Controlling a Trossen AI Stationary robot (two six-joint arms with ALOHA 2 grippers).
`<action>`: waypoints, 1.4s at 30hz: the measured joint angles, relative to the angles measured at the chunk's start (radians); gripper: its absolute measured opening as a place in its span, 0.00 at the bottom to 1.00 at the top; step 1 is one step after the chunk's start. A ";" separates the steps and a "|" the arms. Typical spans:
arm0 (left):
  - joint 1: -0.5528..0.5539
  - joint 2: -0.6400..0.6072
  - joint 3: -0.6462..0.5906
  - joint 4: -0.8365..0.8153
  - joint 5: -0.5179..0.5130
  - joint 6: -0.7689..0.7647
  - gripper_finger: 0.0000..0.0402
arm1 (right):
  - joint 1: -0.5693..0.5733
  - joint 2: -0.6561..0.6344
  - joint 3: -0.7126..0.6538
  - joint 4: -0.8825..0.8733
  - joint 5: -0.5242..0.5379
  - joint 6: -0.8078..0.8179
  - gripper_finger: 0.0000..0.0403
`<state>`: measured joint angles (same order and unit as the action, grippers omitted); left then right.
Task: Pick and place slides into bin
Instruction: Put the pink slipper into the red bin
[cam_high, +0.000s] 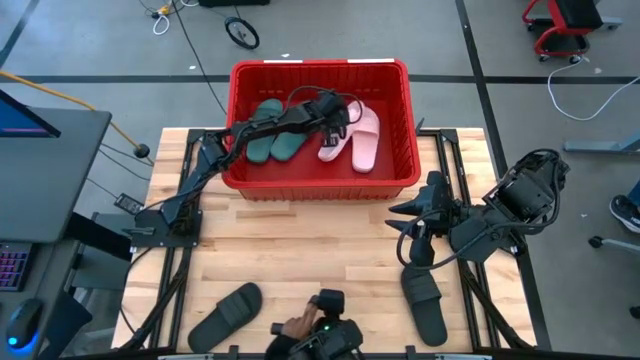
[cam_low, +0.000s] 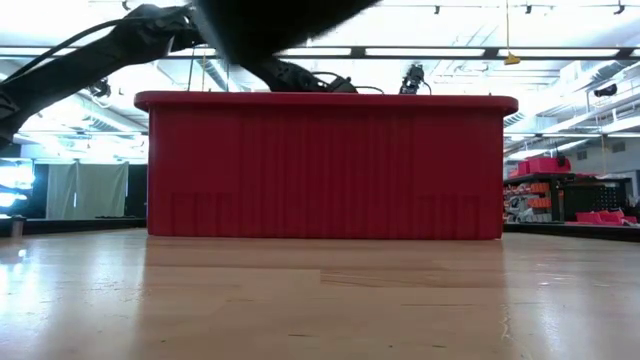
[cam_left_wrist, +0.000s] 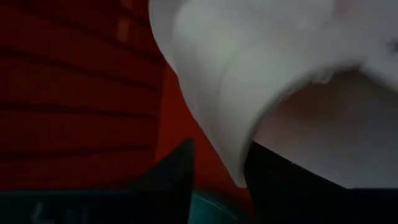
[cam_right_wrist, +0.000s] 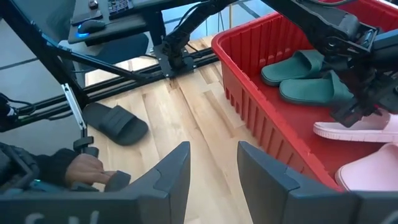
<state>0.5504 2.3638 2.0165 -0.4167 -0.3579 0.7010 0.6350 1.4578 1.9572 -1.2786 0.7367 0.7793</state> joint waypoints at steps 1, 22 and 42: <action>0.004 0.000 -0.009 0.002 0.000 0.000 0.32 | 0.000 0.000 0.000 0.000 0.000 0.006 0.34; -0.047 0.001 0.001 -0.020 -0.203 0.176 0.03 | 0.000 0.000 0.000 0.000 -0.001 0.029 0.34; -0.057 -0.002 0.001 -0.112 -0.300 0.224 0.04 | 0.000 0.000 0.000 0.000 -0.001 0.005 0.34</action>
<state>0.4938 2.3623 2.0178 -0.5292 -0.6575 0.9247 0.6350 1.4578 1.9572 -1.2789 0.7361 0.7845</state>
